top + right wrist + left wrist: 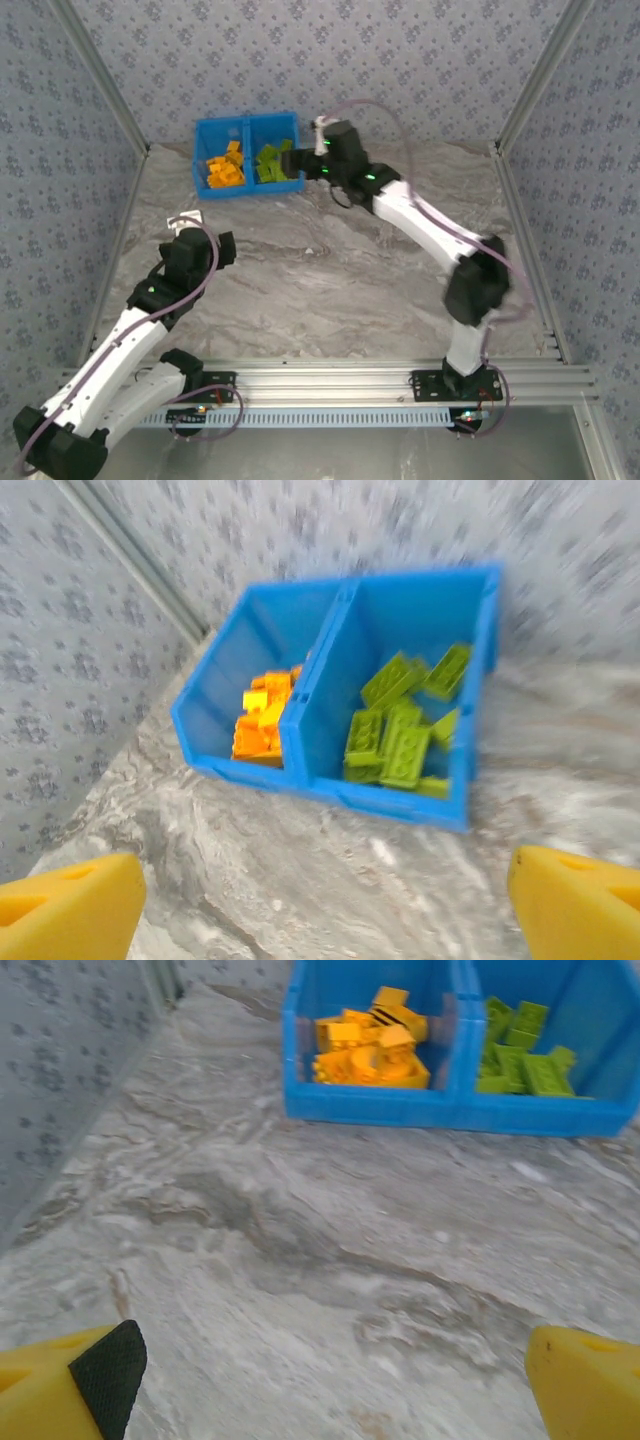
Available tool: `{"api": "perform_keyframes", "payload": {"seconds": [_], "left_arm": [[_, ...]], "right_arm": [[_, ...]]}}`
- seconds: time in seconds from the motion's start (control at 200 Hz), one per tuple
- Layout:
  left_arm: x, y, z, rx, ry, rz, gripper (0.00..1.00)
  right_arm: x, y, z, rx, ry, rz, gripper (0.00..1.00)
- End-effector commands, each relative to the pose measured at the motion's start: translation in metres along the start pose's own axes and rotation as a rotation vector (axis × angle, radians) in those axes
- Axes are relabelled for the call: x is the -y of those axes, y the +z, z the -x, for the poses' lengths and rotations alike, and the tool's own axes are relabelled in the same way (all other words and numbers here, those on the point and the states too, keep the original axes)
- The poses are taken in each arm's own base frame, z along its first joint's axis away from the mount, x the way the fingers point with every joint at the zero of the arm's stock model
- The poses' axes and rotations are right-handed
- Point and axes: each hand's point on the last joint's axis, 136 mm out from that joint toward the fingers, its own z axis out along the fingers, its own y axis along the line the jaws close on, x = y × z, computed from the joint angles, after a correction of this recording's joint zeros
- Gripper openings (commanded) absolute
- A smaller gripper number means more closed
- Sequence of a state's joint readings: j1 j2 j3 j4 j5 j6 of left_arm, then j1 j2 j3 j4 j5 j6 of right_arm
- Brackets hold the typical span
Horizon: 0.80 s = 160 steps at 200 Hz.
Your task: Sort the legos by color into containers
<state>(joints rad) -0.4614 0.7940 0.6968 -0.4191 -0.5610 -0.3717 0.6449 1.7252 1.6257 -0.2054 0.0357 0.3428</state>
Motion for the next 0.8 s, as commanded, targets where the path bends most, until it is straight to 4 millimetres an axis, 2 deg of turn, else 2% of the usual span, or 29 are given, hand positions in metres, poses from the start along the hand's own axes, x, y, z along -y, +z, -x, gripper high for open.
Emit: {"api": "perform_keyframes", "payload": {"seconds": [0.0, 0.085, 0.105, 0.185, 0.29, 0.47, 0.555, 0.675, 0.76, 0.794], "left_arm": [[-0.020, 0.014, 0.017, 0.103, -0.010, 0.107, 0.99], [-0.035, 0.029, 0.007, 0.087, -0.003, 0.175, 0.99], [-0.039, 0.032, 0.005, 0.085, 0.004, 0.194, 0.99], [-0.056, 0.044, -0.003, 0.081, 0.023, 0.269, 0.99], [-0.071, 0.054, -0.012, 0.102, 0.018, 0.308, 0.99], [-0.075, 0.069, -0.029, 0.121, 0.058, 0.257, 0.99], [-0.071, 0.074, -0.036, 0.126, 0.067, 0.209, 0.99], [-0.066, 0.081, -0.042, 0.142, 0.048, 0.152, 0.99], [-0.062, 0.087, -0.045, 0.140, 0.041, 0.118, 0.99], [-0.060, 0.089, -0.045, 0.139, 0.042, 0.108, 0.99]], "right_arm": [[0.059, -0.052, -0.010, 0.050, -0.114, -0.211, 0.99], [0.101, -0.093, -0.026, 0.065, -0.129, -0.347, 1.00], [0.115, -0.099, -0.042, 0.042, -0.134, -0.384, 1.00], [0.158, -0.128, -0.065, 0.062, -0.131, -0.520, 1.00], [0.212, -0.154, -0.101, 0.075, -0.122, -0.657, 1.00], [0.295, -0.187, -0.154, 0.079, -0.025, -0.879, 1.00], [0.321, -0.189, -0.169, 0.094, 0.017, -0.908, 1.00], [0.344, -0.173, -0.187, 0.049, 0.006, -0.909, 1.00], [0.353, -0.158, -0.187, 0.066, -0.038, -0.891, 1.00], [0.355, -0.155, -0.185, 0.087, -0.004, -0.886, 1.00]]}}
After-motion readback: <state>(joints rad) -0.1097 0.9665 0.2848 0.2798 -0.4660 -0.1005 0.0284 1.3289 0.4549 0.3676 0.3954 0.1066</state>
